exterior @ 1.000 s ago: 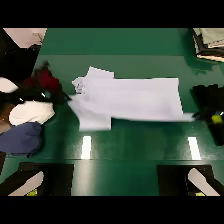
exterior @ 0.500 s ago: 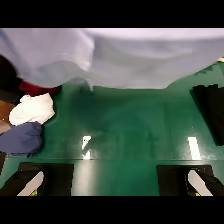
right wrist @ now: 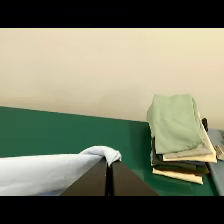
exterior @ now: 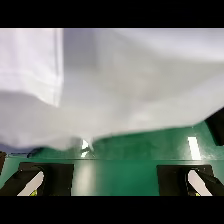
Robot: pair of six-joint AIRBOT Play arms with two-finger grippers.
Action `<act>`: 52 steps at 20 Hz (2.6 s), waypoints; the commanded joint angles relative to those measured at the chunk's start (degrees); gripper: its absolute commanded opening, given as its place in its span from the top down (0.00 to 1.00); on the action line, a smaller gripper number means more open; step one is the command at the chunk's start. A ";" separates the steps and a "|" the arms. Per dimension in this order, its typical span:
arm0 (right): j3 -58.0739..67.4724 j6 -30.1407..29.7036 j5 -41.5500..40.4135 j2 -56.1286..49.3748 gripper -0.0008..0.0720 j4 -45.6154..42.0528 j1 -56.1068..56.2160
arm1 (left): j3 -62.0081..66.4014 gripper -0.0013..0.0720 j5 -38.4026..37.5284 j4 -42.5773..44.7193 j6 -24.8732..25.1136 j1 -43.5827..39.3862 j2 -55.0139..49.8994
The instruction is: Fold the shirts.
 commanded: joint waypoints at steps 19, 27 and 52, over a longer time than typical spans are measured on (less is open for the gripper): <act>-12.85 -0.15 -6.01 -50.82 0.97 -1.36 8.07 | -36.59 0.95 15.87 -1.81 13.53 0.04 -41.22; -23.19 -0.15 0.46 -46.03 0.97 -1.42 8.15 | -36.04 0.95 -5.25 12.04 13.38 0.04 -41.09; -55.95 -2.75 -3.23 -18.95 0.46 6.32 3.39 | -85.85 0.24 -10.80 17.11 -3.43 5.92 -3.06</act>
